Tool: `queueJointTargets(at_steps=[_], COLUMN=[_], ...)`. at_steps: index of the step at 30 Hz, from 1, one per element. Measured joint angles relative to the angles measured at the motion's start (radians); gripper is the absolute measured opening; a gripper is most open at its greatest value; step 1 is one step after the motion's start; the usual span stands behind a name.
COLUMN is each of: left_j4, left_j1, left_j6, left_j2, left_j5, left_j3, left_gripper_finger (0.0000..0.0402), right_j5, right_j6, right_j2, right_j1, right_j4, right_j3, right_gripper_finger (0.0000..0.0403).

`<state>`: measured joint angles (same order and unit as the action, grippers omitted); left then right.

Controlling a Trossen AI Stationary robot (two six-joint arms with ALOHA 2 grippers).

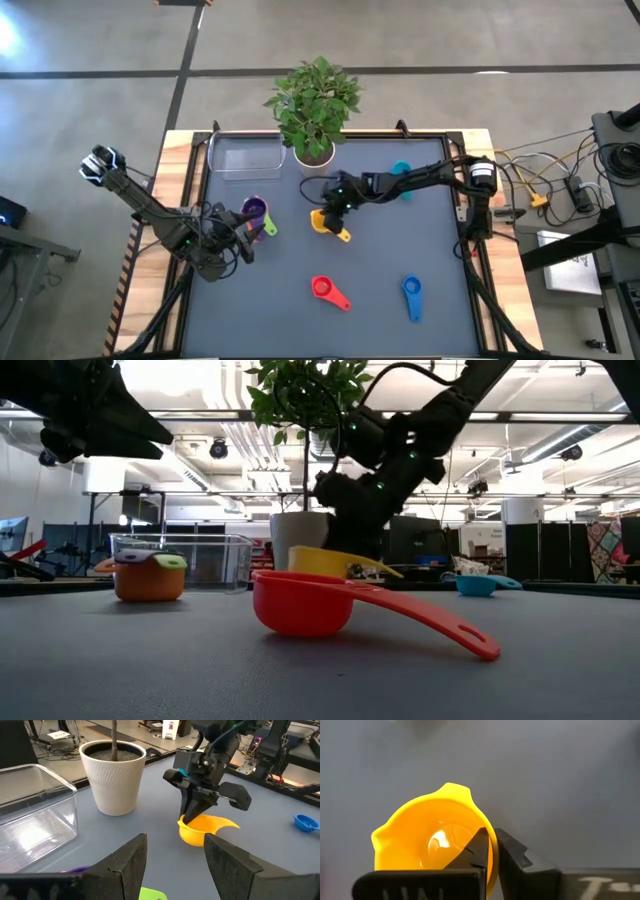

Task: Nest measuring cups in basket
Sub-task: Stack the yellow measuring cup on top of the violet measuring cup

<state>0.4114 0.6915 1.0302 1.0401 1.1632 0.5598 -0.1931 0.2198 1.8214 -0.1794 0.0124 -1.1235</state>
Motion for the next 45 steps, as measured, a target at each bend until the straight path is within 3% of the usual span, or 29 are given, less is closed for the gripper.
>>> queueJointTargets(at_steps=[13,24,36,45], left_j4=[0.002,-0.001,-0.119,-0.352], left_j1=[-0.091,-0.207,-0.281,-0.368], left_j6=[0.035,0.133,0.120,-0.063], left_j2=[0.000,0.000,0.096,0.190], left_j5=[-0.002,-0.042,-0.083,-0.086], left_j3=[0.000,0.000,-0.001,0.022], left_gripper_finger=[0.0186,0.0267,0.0279,0.0274], right_j5=[0.258,0.532,0.545,0.561], right_j6=[0.049,-0.054,-0.089,-0.107], right_j2=[0.000,0.001,0.002,0.002], right_j1=[0.058,0.114,0.116,0.116], right_j4=[-0.167,-0.182,-0.212,-0.209], right_j3=[-0.085,-0.115,-0.115,-0.115], right_gripper_finger=[0.0009,0.0009,0.0009,0.0009])
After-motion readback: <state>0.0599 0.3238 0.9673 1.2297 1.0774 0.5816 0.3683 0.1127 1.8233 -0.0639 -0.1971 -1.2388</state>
